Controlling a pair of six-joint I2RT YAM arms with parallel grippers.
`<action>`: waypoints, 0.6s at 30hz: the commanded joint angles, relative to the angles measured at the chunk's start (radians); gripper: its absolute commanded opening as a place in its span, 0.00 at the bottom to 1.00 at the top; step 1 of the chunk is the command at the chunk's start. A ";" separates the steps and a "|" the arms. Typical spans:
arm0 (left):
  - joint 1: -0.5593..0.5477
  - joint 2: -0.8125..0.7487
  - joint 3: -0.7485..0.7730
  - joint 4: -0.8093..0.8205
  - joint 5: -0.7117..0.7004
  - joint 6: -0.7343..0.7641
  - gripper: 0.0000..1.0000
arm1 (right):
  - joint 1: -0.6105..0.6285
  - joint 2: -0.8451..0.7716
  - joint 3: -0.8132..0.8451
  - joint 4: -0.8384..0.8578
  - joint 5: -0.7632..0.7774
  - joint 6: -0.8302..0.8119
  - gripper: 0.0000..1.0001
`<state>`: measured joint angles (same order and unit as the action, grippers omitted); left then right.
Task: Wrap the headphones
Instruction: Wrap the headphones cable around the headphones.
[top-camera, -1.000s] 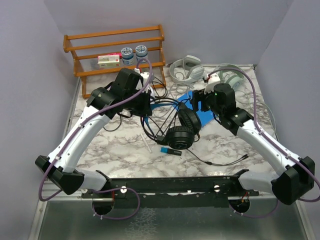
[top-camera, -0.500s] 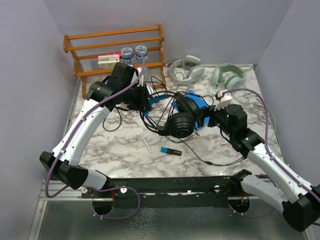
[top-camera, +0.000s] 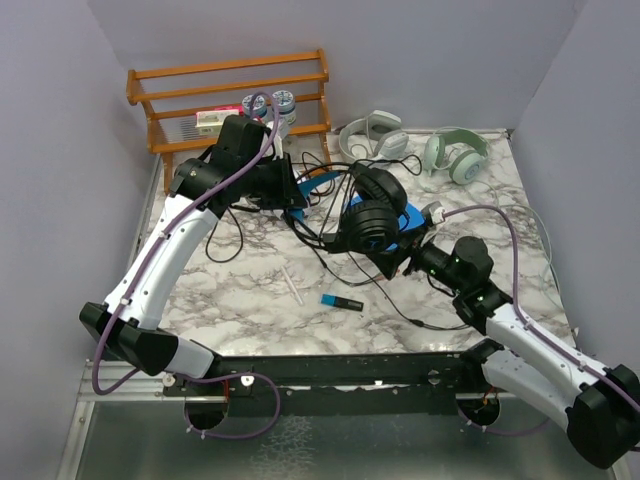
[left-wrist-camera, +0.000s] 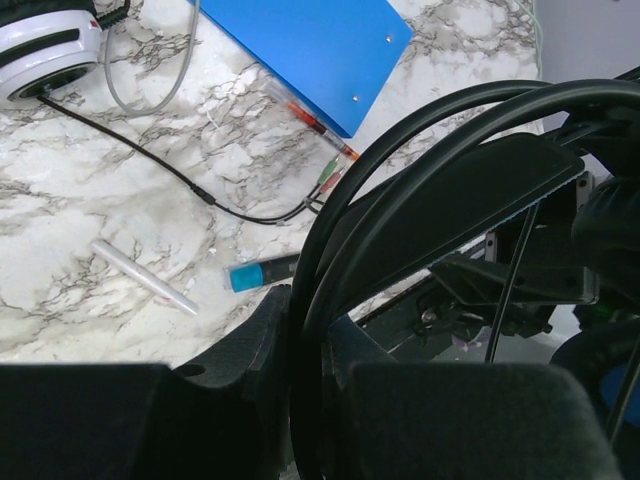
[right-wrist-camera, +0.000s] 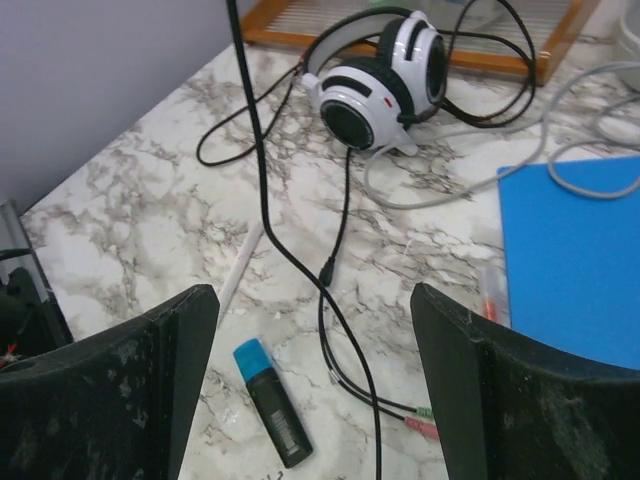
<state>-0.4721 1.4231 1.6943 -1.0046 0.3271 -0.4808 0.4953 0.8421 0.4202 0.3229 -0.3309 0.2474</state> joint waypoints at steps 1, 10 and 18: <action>0.004 -0.027 0.048 0.072 0.090 -0.083 0.00 | -0.003 0.064 -0.048 0.359 -0.159 0.052 0.85; 0.006 -0.041 0.053 0.099 0.092 -0.115 0.00 | -0.003 0.266 0.031 0.594 -0.185 0.025 0.75; 0.006 -0.030 0.086 0.101 0.095 -0.129 0.00 | -0.003 0.448 0.102 0.778 -0.236 0.112 0.66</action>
<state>-0.4713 1.4231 1.7077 -0.9668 0.3595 -0.5602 0.4953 1.2209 0.4908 0.9478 -0.5228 0.3080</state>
